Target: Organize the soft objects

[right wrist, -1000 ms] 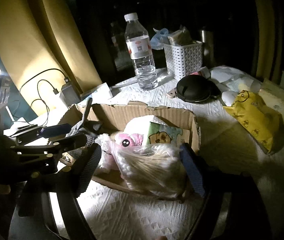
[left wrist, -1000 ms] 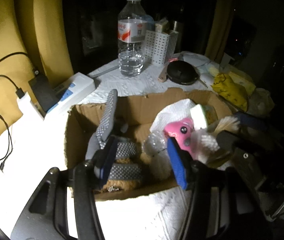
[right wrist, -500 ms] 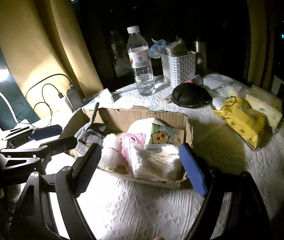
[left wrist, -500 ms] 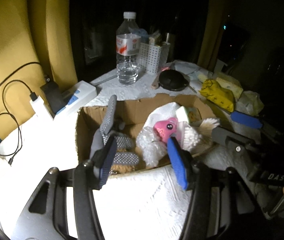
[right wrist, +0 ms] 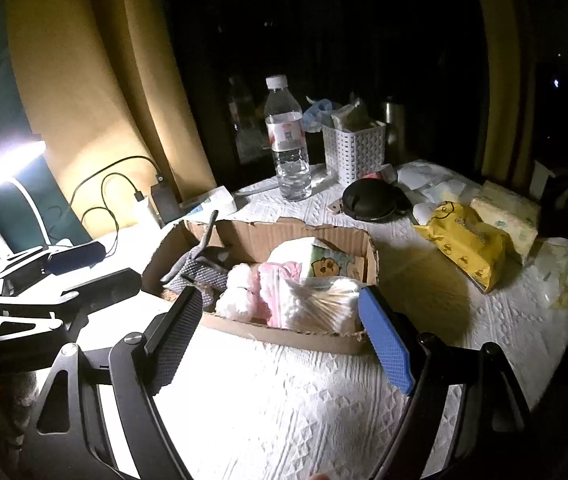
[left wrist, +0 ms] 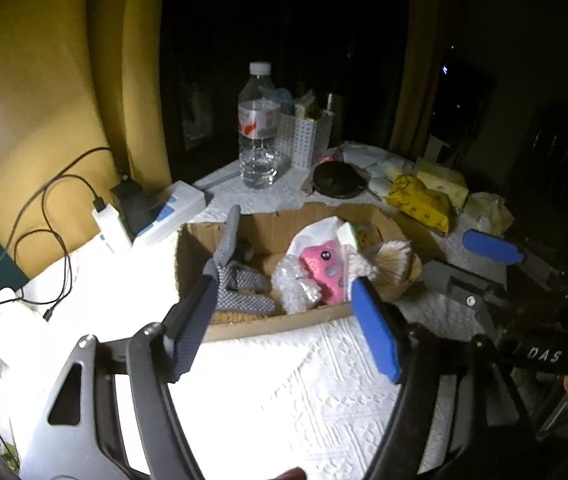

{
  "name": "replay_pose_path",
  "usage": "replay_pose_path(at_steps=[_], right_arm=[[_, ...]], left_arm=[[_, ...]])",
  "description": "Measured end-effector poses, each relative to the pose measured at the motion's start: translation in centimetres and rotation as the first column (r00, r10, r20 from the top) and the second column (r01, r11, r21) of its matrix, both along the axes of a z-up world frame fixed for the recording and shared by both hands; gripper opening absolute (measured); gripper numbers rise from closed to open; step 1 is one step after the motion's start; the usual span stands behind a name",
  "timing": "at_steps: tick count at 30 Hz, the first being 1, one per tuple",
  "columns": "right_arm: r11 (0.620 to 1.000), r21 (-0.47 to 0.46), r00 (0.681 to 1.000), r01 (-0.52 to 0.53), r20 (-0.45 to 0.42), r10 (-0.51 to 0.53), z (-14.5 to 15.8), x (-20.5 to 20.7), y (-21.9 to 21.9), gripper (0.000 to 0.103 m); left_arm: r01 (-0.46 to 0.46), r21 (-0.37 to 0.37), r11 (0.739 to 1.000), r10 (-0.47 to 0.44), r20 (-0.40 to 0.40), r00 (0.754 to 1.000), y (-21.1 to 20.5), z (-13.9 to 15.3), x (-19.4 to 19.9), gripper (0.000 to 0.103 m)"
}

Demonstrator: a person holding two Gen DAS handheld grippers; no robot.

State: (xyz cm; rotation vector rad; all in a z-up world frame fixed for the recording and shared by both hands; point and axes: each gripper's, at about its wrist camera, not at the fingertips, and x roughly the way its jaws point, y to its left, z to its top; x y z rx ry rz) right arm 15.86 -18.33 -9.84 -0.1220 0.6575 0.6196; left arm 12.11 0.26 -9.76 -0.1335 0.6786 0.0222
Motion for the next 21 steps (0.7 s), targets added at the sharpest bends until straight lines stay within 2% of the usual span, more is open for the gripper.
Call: replay_pose_path(at_steps=[4,6,11,21], right_arm=[[1.000,-0.001,1.000,0.014,0.008,-0.014,0.7,-1.2,-0.3,0.083],[1.000,-0.001,1.000,0.017,0.017,-0.017,1.1,-1.8,-0.4,0.083],[1.000,-0.004,0.999,0.023,0.042,-0.023,2.4,-3.6,-0.7,0.083],[0.999,-0.006,0.996,0.046,0.075,-0.046,4.5,-6.6,-1.1,0.083]], left_arm=[[-0.009,0.006,1.000,0.009,0.006,1.000,-0.2,0.8,-1.3,0.075],[-0.011,0.000,1.000,0.011,0.019,1.000,-0.2,1.2,-2.0,0.086],[-0.024,-0.008,1.000,0.025,0.054,0.998,0.0,2.5,-3.8,0.088],[-0.019,0.006,1.000,0.018,0.070,0.997,0.1,4.5,-6.6,0.089]])
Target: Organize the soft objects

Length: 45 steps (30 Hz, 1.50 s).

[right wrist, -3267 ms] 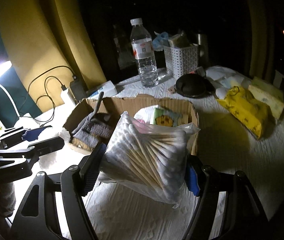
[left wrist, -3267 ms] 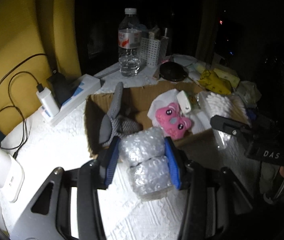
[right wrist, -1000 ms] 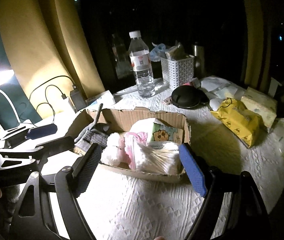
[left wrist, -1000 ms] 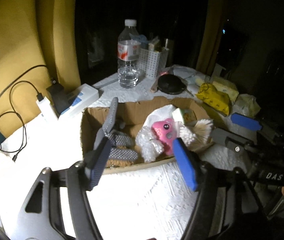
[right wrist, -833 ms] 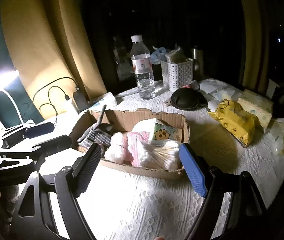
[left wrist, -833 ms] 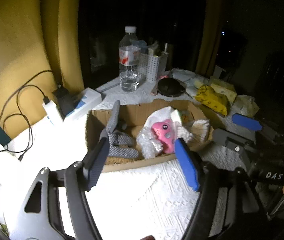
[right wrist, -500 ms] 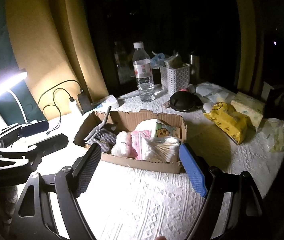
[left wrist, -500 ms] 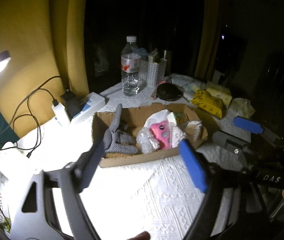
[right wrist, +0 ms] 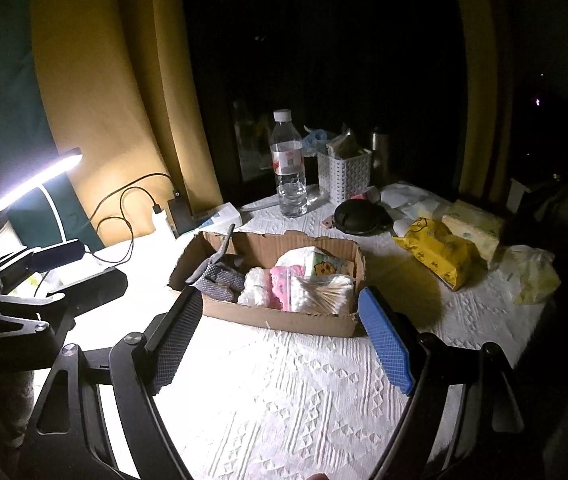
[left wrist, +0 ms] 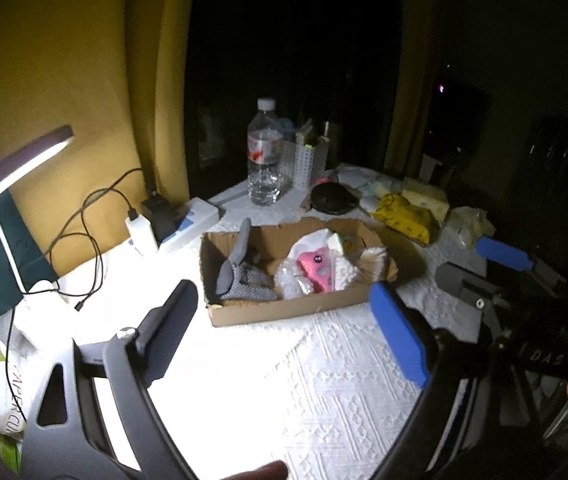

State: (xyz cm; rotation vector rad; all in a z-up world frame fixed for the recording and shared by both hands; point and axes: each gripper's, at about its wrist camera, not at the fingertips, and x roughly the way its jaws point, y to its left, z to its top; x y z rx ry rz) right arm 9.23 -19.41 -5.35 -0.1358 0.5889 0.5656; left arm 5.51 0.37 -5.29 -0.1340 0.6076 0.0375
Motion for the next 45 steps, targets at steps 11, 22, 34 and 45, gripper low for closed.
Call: replay_pose_path(at_steps=[11,22,34,45], right_arm=[[0.999,-0.001,0.998,0.033,0.048,-0.033,2.5,-3.7,-0.4,0.083],[0.998,-0.009,0.994,0.061,0.092,-0.060,4.8,-6.7,-0.6,0.083],[0.998,-0.006,0.993,0.063,0.097,-0.062,5.2,-7.1,-0.6,0.083],[0.998,-0.005,0.993,0.068,0.099,-0.068,5.6,-6.8,-1.0,0.083]], left_arm=[[-0.008,0.048,0.999,0.005,0.054,0.999,-0.2,2.8,-3.3,0.089],[0.045,0.057,0.997,-0.050,0.101,0.994,-0.8,5.1,-5.9,0.089],[0.031,0.040,0.999,-0.036,0.111,0.993,0.1,5.3,-6.5,0.089],[0.038,0.043,0.998,-0.042,0.111,0.993,0.2,5.3,-6.5,0.089]])
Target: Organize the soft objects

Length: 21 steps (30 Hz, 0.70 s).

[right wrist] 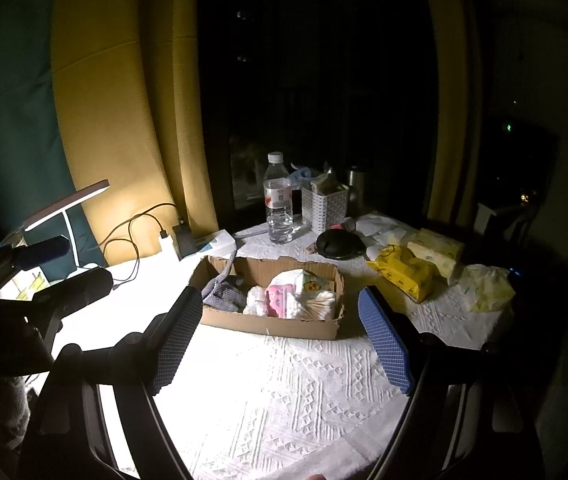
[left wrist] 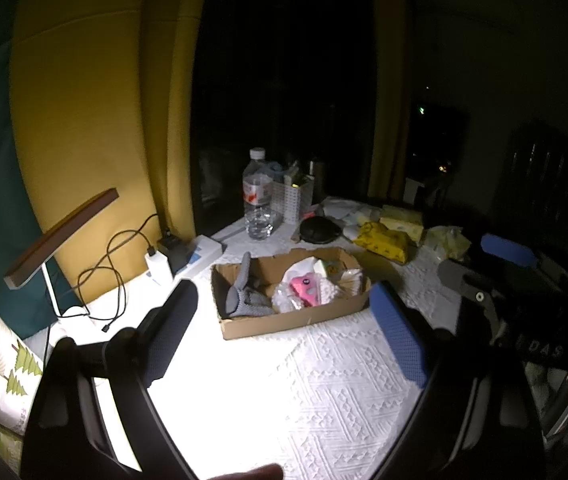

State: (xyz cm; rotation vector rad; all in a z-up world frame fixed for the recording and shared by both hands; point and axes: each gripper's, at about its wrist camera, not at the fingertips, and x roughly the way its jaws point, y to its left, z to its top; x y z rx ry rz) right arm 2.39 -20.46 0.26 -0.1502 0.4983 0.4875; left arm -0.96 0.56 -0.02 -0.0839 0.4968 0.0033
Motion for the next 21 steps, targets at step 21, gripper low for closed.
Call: replay_pose_path(at_steps=[21], right_arm=[[1.000,-0.003,1.000,-0.003,-0.005,0.003,-0.07,0.25,0.12,0.083]], left_arm=[[-0.003,-0.002,1.000,0.003,-0.004,1.000,-0.20,-0.41,0.30,0.089]])
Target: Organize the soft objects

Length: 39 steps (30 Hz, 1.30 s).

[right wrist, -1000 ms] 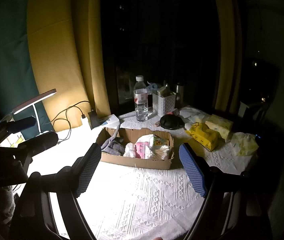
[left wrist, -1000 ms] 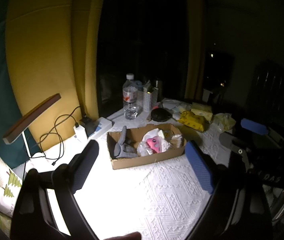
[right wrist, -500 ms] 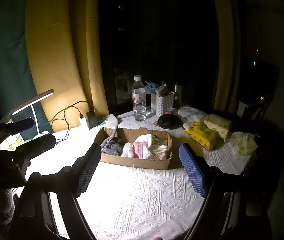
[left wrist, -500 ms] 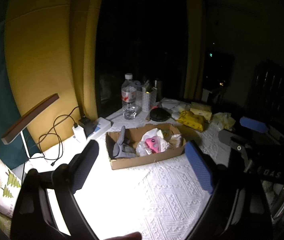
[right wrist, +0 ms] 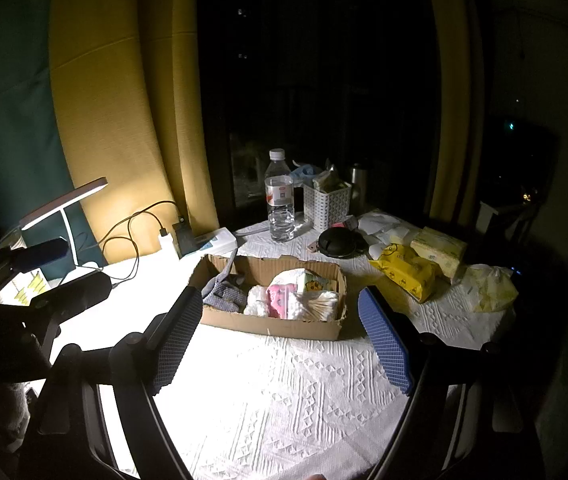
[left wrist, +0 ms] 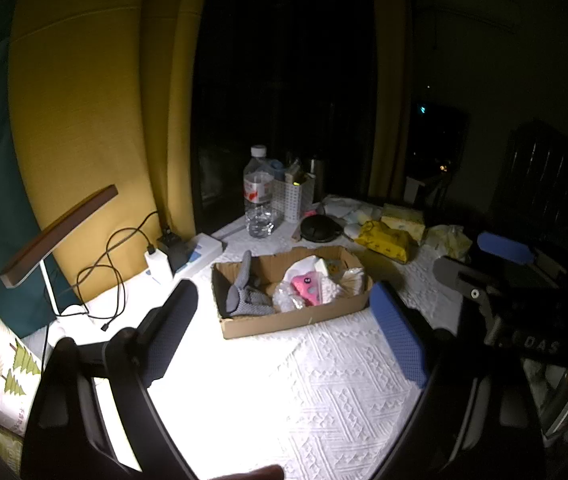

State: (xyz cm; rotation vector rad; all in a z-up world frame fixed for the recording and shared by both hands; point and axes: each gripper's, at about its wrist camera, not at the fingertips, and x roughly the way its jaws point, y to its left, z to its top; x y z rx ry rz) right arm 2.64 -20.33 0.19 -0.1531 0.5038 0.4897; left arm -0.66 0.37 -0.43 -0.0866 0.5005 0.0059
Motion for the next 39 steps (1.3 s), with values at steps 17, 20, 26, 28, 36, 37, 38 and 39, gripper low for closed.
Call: replay_pose_path(at_steps=[17,20,26,28,36,37,38,39], right_arm=[[1.000,-0.001,1.000,0.000,-0.001,0.000,0.01,0.09,0.00,0.083],[1.000,-0.005,1.000,-0.001,-0.004,0.001,0.00,0.07,0.03,0.083],[1.000,-0.007,1.000,-0.006,-0.005,0.006,-0.15,0.11,0.14,0.083],[1.000,-0.009,1.000,-0.005,-0.005,0.005,-0.27,0.14,0.25,0.083],[1.000,-0.008,1.000,-0.005,-0.005,0.005,-0.27,0.15,0.29,0.083],[1.000,-0.008,1.000,-0.005,-0.005,0.005,-0.27,0.16,0.29,0.083],[1.000,-0.007,1.000,-0.006,-0.006,0.006,-0.25,0.19,0.20,0.083],[1.000,-0.007,1.000,-0.007,-0.007,0.007,-0.25,0.20,0.20,0.083]], left_arm=[[-0.002,0.003,1.000,0.002,0.004,1.000,-0.21,0.20,-0.08,0.089],[-0.002,0.003,1.000,0.002,0.004,1.000,-0.19,0.20,-0.07,0.089],[-0.003,0.000,1.000,0.003,0.006,1.000,-0.21,0.22,-0.09,0.089],[-0.002,0.000,1.000,0.002,0.005,1.000,-0.22,0.20,-0.08,0.089],[0.005,0.000,1.000,-0.005,0.023,1.000,-0.28,0.20,-0.16,0.089],[0.007,-0.002,1.000,-0.007,0.026,1.000,-0.31,0.22,-0.20,0.089],[0.009,-0.007,1.000,-0.008,0.026,1.000,-0.30,0.23,-0.20,0.089],[0.009,-0.010,1.000,-0.009,0.025,1.000,-0.25,0.21,-0.16,0.089]])
